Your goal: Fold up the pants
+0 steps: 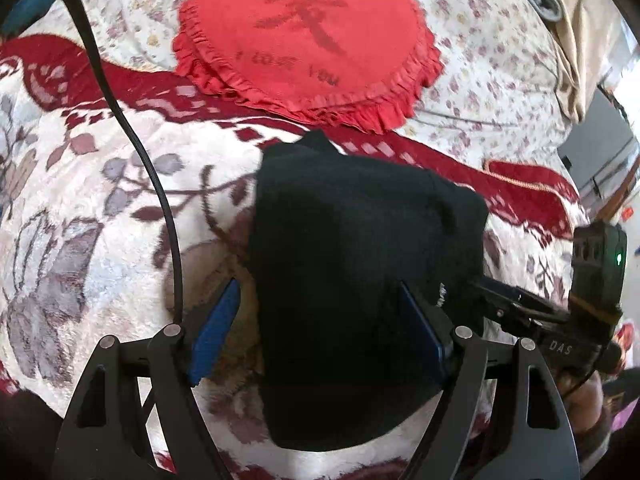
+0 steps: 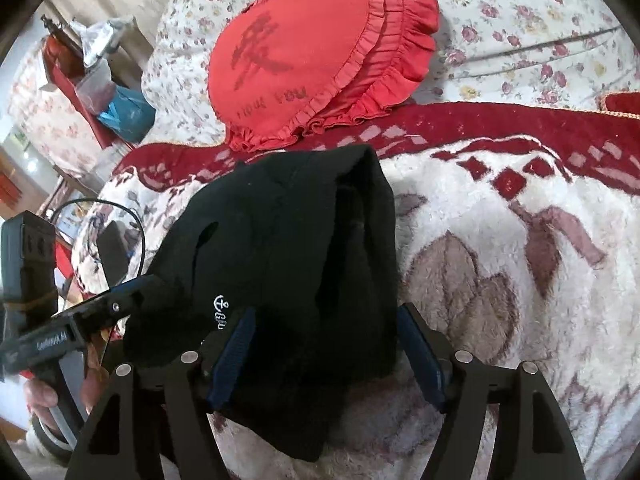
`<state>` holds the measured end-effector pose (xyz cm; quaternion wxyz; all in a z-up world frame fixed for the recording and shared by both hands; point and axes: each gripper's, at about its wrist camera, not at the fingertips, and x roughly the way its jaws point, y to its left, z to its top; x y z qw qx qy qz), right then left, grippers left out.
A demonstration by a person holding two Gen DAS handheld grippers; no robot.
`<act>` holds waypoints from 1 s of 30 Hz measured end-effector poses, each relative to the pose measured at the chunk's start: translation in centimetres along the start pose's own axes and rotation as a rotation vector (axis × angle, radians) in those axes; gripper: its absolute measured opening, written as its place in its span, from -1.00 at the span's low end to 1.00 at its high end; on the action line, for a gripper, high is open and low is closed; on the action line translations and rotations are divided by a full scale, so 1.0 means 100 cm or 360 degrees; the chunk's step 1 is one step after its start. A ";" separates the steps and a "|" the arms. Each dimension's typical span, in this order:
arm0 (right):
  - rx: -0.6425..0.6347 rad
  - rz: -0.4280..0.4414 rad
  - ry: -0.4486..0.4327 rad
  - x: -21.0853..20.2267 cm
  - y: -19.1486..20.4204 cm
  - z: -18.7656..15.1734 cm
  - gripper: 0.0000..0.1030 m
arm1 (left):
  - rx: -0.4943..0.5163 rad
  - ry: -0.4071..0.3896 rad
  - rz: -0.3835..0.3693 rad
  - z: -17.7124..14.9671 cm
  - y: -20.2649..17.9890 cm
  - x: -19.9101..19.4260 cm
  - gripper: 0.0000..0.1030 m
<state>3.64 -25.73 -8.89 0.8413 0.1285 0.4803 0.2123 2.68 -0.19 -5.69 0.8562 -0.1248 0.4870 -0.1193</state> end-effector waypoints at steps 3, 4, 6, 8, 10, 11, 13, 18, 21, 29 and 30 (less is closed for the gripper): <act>0.0005 0.0046 -0.0011 0.004 -0.003 0.003 0.42 | -0.0054 0.0023 -0.0003 0.002 0.011 0.003 0.55; 0.0007 0.0052 -0.0011 0.005 -0.004 0.004 0.42 | -0.0072 0.0040 -0.0016 0.002 0.014 0.006 0.55; 0.0023 0.0080 -0.0024 0.007 -0.007 0.008 0.42 | -0.0106 0.0073 -0.0072 0.002 0.018 0.011 0.56; 0.0031 0.0112 -0.0023 0.013 -0.009 0.013 0.42 | -0.0129 0.0095 -0.0103 0.002 0.020 0.017 0.61; 0.0021 0.0159 0.0007 0.022 -0.008 0.015 0.45 | -0.0150 0.0121 -0.0138 0.003 0.020 0.024 0.63; 0.0003 0.0173 0.0007 0.025 -0.005 0.015 0.45 | -0.0158 0.0131 -0.0149 0.003 0.020 0.027 0.63; -0.0025 0.0196 -0.0021 0.031 -0.001 0.012 0.35 | -0.0155 0.0107 -0.0166 0.002 0.018 0.029 0.64; -0.0001 0.0220 -0.0066 0.030 -0.001 0.012 -0.15 | -0.0020 0.0093 -0.0193 0.006 0.000 0.030 0.07; -0.0036 0.0222 -0.0093 0.022 0.008 0.018 -0.26 | 0.0075 0.0054 -0.0161 0.018 -0.011 0.020 -0.20; -0.0054 0.0245 -0.0242 0.013 0.017 0.071 -0.17 | 0.0125 -0.0117 -0.0162 0.072 -0.012 0.003 -0.29; -0.0040 0.0207 -0.0258 0.020 0.015 0.077 -0.07 | 0.0110 -0.0108 -0.0145 0.075 -0.008 0.012 -0.25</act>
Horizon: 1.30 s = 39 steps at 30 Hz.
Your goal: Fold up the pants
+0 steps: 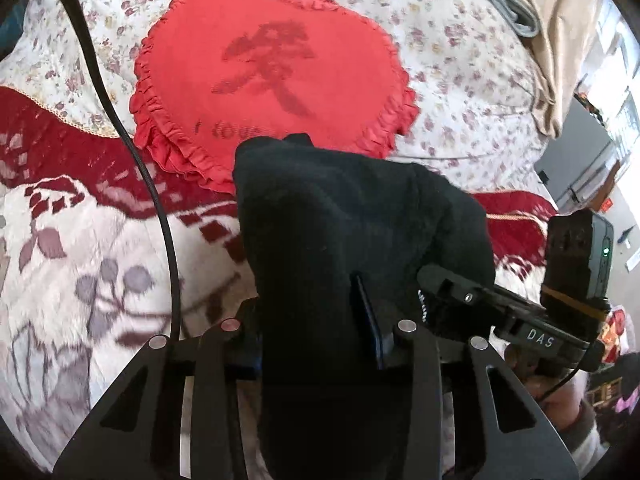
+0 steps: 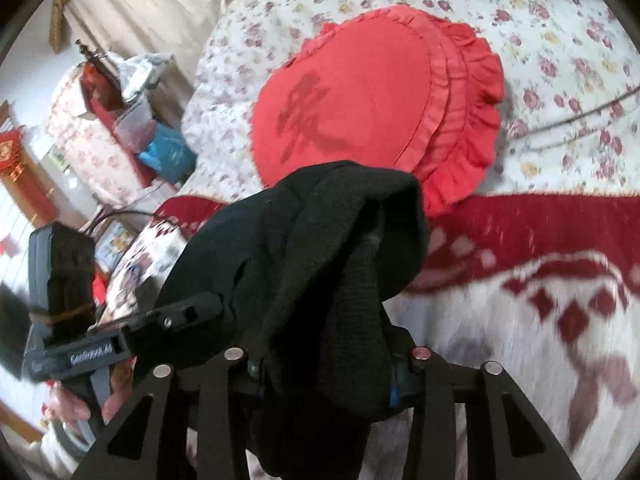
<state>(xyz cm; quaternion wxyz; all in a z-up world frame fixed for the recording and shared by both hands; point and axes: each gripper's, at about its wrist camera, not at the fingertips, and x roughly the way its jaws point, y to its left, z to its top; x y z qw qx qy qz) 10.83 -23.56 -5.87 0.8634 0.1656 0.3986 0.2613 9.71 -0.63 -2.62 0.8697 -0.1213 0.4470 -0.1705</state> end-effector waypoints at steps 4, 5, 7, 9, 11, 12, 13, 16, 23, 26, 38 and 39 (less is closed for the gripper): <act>0.0011 -0.0312 0.0144 0.023 -0.021 -0.003 0.15 | -0.0036 0.0152 0.0216 -0.007 0.020 0.036 0.15; 0.0026 -0.0322 0.0156 0.023 -0.024 -0.005 0.15 | -0.0034 0.0126 0.0237 -0.011 0.023 0.037 0.22; 0.0058 -0.0314 0.0141 0.014 -0.030 -0.012 0.15 | -0.0022 0.0088 0.0255 -0.015 0.025 0.032 0.40; 0.0048 -0.0356 0.0132 0.002 -0.029 -0.015 0.15 | -0.0014 0.0080 0.0274 -0.017 0.024 0.027 0.40; 0.0023 -0.0385 0.0081 -0.010 -0.024 -0.013 0.15 | 0.0000 0.0069 0.0310 -0.018 0.020 0.022 0.40; 0.0005 -0.0377 0.0046 -0.017 -0.018 -0.011 0.15 | 0.0014 0.0057 0.0334 -0.020 0.017 0.019 0.40; -0.0018 -0.0359 0.0025 -0.022 -0.012 -0.011 0.15 | 0.0025 0.0046 0.0350 -0.022 0.015 0.016 0.40; -0.0126 -0.0290 0.0009 -0.023 0.014 -0.010 0.15 | 0.0051 0.0015 0.0398 -0.026 0.009 0.012 0.40; -0.0281 -0.0394 0.0215 0.031 0.029 -0.038 0.15 | 0.0007 -0.0031 0.0457 -0.032 0.005 -0.002 0.40; -0.0283 -0.0389 0.0189 0.021 0.038 -0.034 0.15 | 0.0040 -0.0084 0.0553 -0.035 0.000 -0.013 0.40; -0.0316 -0.0467 -0.0012 -0.033 0.069 -0.025 0.31 | 0.0060 -0.0252 0.0668 -0.047 -0.019 -0.050 0.40; -0.0316 -0.0470 -0.0015 -0.035 0.071 -0.025 0.32 | 0.0055 -0.0267 0.0673 -0.047 -0.020 -0.055 0.40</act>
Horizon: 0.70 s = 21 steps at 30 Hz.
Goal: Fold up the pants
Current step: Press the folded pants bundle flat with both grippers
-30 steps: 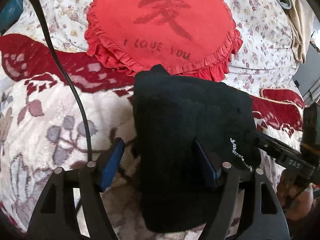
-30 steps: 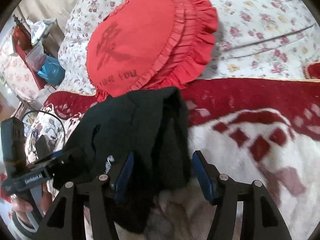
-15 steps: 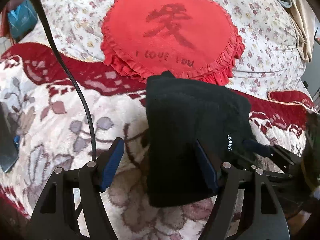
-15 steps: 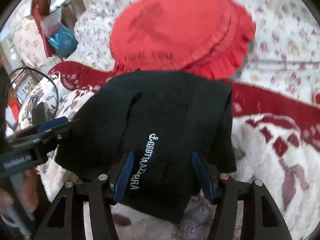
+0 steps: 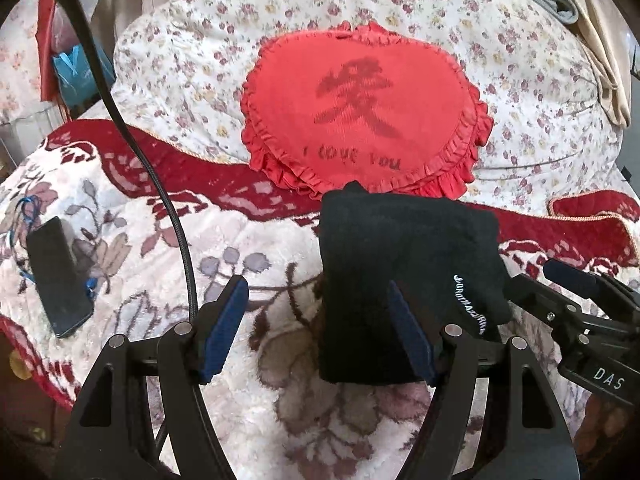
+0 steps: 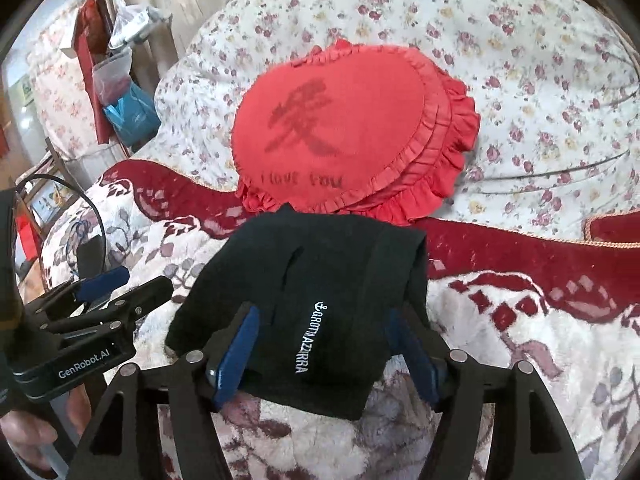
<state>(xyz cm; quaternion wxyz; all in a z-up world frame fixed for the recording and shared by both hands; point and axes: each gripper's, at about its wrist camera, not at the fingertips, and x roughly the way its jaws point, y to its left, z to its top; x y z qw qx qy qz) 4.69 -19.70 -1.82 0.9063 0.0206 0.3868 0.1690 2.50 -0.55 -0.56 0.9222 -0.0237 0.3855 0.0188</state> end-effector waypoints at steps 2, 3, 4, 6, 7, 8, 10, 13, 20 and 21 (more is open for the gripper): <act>0.0006 -0.0010 -0.0008 -0.006 0.001 0.000 0.35 | -0.0025 -0.0023 0.0017 0.000 0.002 -0.008 0.40; 0.0014 -0.0009 -0.0012 -0.008 0.001 0.000 0.35 | -0.0034 -0.0033 0.0020 0.000 0.002 -0.011 0.40; 0.0018 -0.0008 -0.0013 -0.010 0.001 0.000 0.36 | -0.0043 -0.0044 0.0022 0.000 0.003 -0.014 0.40; 0.0026 -0.0004 -0.0011 -0.014 0.002 -0.001 0.36 | -0.0040 -0.0049 0.0027 0.000 0.004 -0.019 0.40; 0.0024 -0.0005 -0.0012 -0.015 0.003 -0.001 0.37 | -0.0039 -0.0052 0.0031 0.000 0.004 -0.021 0.40; 0.0022 -0.0005 -0.0011 -0.017 0.003 -0.002 0.37 | -0.0039 -0.0059 0.0033 -0.001 0.004 -0.024 0.40; 0.0023 0.0003 -0.0010 -0.019 0.004 -0.003 0.37 | -0.0037 -0.0064 0.0024 -0.002 0.003 -0.027 0.40; 0.0035 0.0019 -0.0007 -0.021 0.006 -0.004 0.38 | -0.0026 -0.0073 0.0023 -0.004 0.001 -0.032 0.40; 0.0026 0.0017 0.0001 -0.022 0.009 -0.005 0.43 | -0.0004 -0.0078 0.0021 -0.005 -0.002 -0.037 0.40; 0.0026 0.0018 0.0000 -0.022 0.009 -0.005 0.43 | -0.0002 -0.0079 0.0022 -0.005 -0.002 -0.037 0.40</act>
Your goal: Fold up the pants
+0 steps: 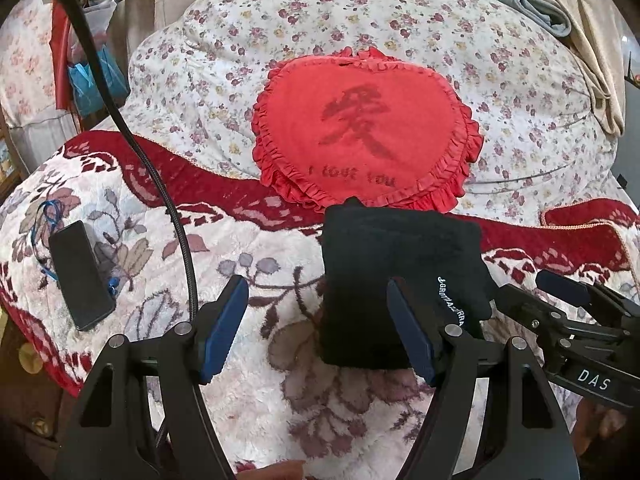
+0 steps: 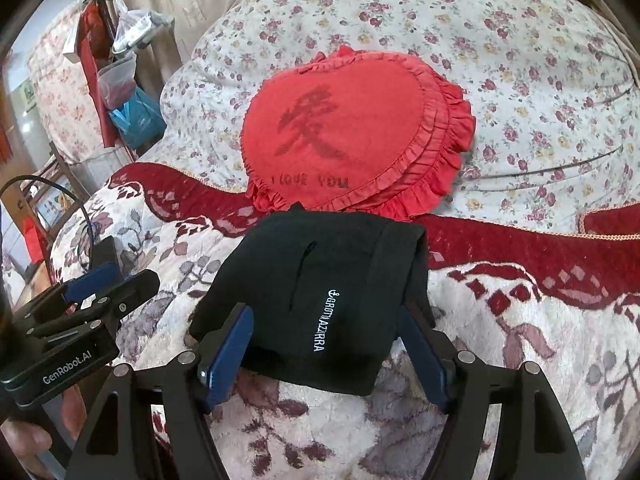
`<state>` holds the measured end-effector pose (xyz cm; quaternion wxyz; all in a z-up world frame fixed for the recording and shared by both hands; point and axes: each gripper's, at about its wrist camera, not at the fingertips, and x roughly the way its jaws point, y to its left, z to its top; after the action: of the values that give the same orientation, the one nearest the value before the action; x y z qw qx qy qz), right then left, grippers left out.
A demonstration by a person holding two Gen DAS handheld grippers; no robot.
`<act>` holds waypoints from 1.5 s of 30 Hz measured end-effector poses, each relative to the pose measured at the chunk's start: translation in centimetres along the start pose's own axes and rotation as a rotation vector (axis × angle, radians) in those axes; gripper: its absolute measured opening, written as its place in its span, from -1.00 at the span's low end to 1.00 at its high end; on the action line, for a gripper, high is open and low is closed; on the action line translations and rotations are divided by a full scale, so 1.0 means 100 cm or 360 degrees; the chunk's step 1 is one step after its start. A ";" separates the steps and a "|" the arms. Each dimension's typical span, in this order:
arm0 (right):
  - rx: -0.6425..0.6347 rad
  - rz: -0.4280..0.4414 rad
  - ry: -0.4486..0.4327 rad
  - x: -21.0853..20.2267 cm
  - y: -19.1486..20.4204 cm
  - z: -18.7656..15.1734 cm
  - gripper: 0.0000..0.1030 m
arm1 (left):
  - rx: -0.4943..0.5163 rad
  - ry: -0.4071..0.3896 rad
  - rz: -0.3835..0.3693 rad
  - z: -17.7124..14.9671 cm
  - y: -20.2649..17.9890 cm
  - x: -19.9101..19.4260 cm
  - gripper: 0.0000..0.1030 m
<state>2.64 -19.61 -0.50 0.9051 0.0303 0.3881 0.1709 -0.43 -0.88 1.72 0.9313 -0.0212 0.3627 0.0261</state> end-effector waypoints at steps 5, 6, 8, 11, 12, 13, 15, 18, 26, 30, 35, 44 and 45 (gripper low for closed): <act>-0.0001 0.0005 0.0017 0.002 0.000 -0.002 0.46 | 0.0014 -0.0003 0.0000 -0.001 -0.003 -0.001 0.40; -0.0003 0.0005 0.0022 0.002 0.001 -0.003 0.46 | 0.0012 0.0000 -0.0002 -0.001 -0.003 -0.001 0.40; -0.0003 0.0004 0.0030 0.003 0.002 -0.003 0.46 | 0.0015 0.0001 -0.0010 -0.001 -0.003 -0.001 0.40; -0.0011 0.0002 0.0041 0.005 0.003 -0.004 0.46 | 0.0024 0.0000 -0.0010 -0.001 -0.004 -0.001 0.40; -0.0013 0.0001 0.0043 0.006 0.004 -0.004 0.46 | 0.0032 -0.0003 -0.0009 -0.001 -0.005 -0.002 0.40; -0.0011 0.0001 0.0044 0.006 0.003 -0.004 0.46 | 0.0038 -0.0005 -0.0004 -0.002 -0.005 -0.002 0.40; -0.0010 0.0007 0.0045 0.007 0.003 -0.004 0.46 | 0.0052 -0.0004 -0.0001 -0.001 -0.006 -0.001 0.40; -0.0012 0.0009 0.0056 0.009 0.003 -0.004 0.46 | 0.0064 -0.0004 -0.0003 -0.001 -0.007 0.000 0.40; -0.0012 0.0016 0.0080 0.015 0.004 -0.005 0.46 | 0.0077 0.0013 0.0003 -0.001 -0.007 0.005 0.40; -0.0017 0.0021 0.0085 0.016 0.005 -0.004 0.47 | 0.0080 0.0014 0.0001 -0.001 -0.007 0.005 0.40; -0.0024 0.0024 0.0106 0.020 0.006 -0.006 0.47 | 0.0081 0.0019 0.0001 -0.002 -0.006 0.007 0.40; -0.0021 0.0030 0.0118 0.023 0.006 -0.006 0.47 | 0.0073 0.0026 -0.0008 -0.002 -0.006 0.009 0.40; -0.0018 0.0029 0.0121 0.023 0.006 -0.007 0.47 | 0.0075 0.0026 -0.0009 -0.002 -0.006 0.010 0.40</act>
<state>3.49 -18.34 -2.48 0.8883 0.0222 0.4210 0.1823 0.18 -1.41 0.94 0.9285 -0.0004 0.3709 0.0149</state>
